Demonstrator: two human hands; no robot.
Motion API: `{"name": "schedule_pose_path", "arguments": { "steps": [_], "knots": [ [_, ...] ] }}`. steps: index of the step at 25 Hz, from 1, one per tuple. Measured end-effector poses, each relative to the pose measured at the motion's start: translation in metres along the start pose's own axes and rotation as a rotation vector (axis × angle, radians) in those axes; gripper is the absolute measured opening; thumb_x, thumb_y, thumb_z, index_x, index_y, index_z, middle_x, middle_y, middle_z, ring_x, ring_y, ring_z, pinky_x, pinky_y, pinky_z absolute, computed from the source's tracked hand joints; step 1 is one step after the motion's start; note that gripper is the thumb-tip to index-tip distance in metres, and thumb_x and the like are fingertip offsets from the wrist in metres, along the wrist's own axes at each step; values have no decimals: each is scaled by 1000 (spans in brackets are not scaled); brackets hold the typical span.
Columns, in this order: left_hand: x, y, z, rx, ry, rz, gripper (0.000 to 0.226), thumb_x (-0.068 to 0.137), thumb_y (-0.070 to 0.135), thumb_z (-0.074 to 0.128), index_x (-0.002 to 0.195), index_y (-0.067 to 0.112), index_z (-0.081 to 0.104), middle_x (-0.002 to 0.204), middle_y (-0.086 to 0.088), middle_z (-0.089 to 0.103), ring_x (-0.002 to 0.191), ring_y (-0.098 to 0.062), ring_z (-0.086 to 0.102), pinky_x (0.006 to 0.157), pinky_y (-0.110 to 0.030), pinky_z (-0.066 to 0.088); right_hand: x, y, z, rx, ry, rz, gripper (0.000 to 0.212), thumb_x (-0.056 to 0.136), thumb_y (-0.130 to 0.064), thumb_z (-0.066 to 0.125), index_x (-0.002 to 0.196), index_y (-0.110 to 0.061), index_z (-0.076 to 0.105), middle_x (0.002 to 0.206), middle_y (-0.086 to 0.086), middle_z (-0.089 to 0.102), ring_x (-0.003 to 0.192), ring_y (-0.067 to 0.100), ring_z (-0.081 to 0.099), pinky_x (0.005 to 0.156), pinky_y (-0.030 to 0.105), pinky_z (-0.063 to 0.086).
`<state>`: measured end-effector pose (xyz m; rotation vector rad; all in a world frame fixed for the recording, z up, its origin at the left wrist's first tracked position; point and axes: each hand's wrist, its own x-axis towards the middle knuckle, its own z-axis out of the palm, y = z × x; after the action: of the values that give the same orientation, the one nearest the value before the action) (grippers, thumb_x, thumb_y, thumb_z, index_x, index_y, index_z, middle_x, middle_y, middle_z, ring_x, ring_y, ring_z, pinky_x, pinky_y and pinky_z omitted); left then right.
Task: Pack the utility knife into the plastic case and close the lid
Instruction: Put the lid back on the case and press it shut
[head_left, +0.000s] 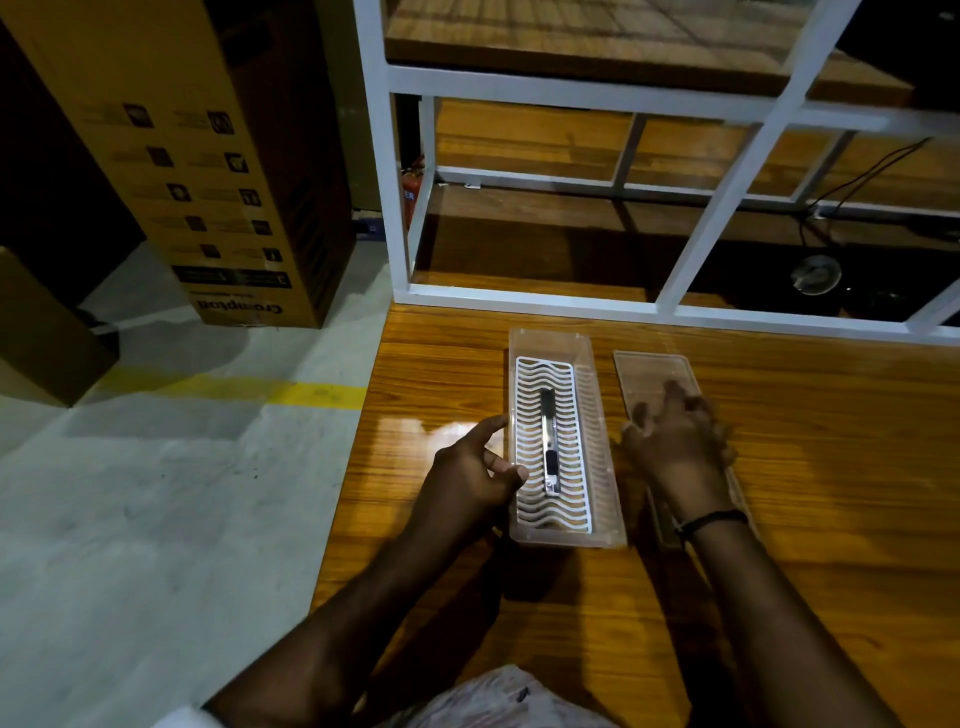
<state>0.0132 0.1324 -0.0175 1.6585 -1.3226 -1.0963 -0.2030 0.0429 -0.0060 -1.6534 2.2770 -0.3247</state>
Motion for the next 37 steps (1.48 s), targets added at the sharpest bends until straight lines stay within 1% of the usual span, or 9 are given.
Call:
{"name": "schedule_pose_path", "arguments": {
  "steps": [2,4,7,15,23,25,27,32,37],
  "knots": [
    [1,-1,0,-2,8,-9,64,86,26,78,143,33,51,85,5,71,78,-18,74,66,-48,65,10,19,3,-96,-104,178,101,79,-51,70,158,-22,14,161,22,18,145,49,20,116,64,21],
    [2,-2,1,-4,10,-21,64,86,27,78,143,34,50,87,4,71,79,-19,74,67,-48,65,17,33,6,-141,-162,250,108,76,-61,71,156,-17,14,158,25,20,143,51,23,113,64,26],
    [4,-3,3,8,16,-28,64,86,27,78,143,34,51,89,2,71,81,-18,74,67,-48,65,24,39,3,-172,-190,255,109,71,-69,72,151,-13,25,151,25,30,137,49,31,109,59,33],
    [3,-3,2,26,19,-28,59,87,27,77,141,32,53,86,4,70,78,-17,74,65,-44,65,30,43,1,-208,-84,188,122,56,-69,84,147,-8,30,149,26,33,136,49,34,107,58,36],
    [3,-6,0,69,50,-41,57,86,31,76,139,30,55,87,7,70,85,-17,72,76,-47,64,26,44,1,-200,-73,188,123,54,-69,85,147,-8,32,147,25,36,134,48,36,107,58,37],
    [3,-6,-3,76,51,-49,57,86,30,77,139,32,54,87,7,70,84,-16,72,74,-45,65,25,45,0,-195,-46,163,112,58,-61,87,143,-9,36,143,24,38,130,48,41,104,58,41],
    [2,-6,-4,76,53,-50,57,86,30,76,139,32,54,88,5,70,84,-16,72,75,-46,64,25,42,-4,-114,-34,134,89,66,-45,88,135,-10,44,137,21,42,119,47,50,95,59,50],
    [2,-6,-5,61,47,-50,58,86,30,76,139,31,54,89,4,71,84,-17,72,72,-46,65,19,21,-25,-2,6,35,30,89,-23,67,116,-13,60,116,17,62,94,39,64,78,54,59],
    [0,-3,-7,55,31,-39,65,88,26,76,146,32,47,83,9,67,80,-11,70,70,-40,65,-7,-9,-49,95,70,-151,37,90,-17,64,127,-18,62,113,13,70,95,34,68,67,40,56]
  ]
}}
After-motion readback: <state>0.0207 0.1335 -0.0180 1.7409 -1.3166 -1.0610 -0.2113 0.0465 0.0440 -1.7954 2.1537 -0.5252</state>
